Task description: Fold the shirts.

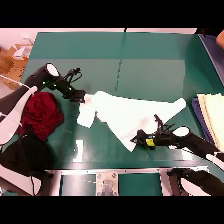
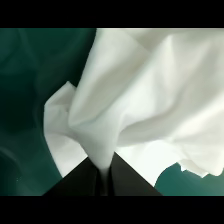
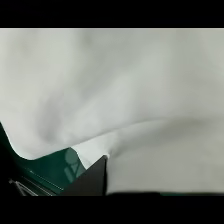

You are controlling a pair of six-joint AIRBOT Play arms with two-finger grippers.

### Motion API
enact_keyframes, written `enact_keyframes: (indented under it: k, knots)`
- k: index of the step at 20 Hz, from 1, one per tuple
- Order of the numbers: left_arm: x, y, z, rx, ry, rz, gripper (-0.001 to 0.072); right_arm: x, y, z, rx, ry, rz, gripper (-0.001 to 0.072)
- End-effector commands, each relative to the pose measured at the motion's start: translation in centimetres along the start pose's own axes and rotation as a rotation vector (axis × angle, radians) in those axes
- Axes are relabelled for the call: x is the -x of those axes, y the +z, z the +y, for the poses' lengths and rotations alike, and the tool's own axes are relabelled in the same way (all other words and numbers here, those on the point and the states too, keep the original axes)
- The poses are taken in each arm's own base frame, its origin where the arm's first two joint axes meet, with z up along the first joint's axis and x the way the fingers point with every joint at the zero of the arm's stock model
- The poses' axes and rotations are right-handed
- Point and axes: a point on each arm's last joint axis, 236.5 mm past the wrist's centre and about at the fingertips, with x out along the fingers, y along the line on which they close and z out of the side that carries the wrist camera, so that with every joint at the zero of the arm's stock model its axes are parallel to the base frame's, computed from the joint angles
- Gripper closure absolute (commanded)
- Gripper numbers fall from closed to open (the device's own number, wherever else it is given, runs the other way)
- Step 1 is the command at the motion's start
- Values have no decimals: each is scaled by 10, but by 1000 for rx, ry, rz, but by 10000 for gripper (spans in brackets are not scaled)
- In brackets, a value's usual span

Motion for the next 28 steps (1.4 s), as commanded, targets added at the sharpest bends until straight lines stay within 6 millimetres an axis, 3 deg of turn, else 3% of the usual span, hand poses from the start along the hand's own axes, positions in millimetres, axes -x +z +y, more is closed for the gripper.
enact_keyframes:
  k: [1,3,5,7,9,12,14,16,19,21,24,28]
  knots:
    - [25,6,5,-52,78,-20,680,-2,-10,37,101,68,44,700]
    - [66,20,5,-89,170,-95,680,26,11,72,204,115,4,700]
    - [128,38,-15,-146,237,-241,680,86,54,113,291,153,-112,700]
    - [199,49,-51,-216,264,-419,680,173,99,161,399,190,-322,700]
    - [288,50,-98,-295,292,-656,680,271,120,212,517,224,-547,700]
    - [417,14,-173,-408,318,-1004,681,401,104,281,711,224,-868,700]
    - [490,-31,-220,-487,323,-1208,680,464,74,317,821,212,-1041,700]
    - [537,-80,-255,-552,324,-1338,680,506,39,344,918,193,-1174,700]
    - [563,-129,-286,-614,290,-1427,680,533,-6,368,1022,181,-1281,700]
    - [554,-135,-287,-620,281,-1389,680,536,-17,371,1041,169,-1301,700]
    - [534,-124,-273,-592,287,-1310,680,531,-2,358,1009,119,-1280,700]
    - [492,-66,-235,-518,304,-1187,680,489,58,314,851,121,-1130,700]
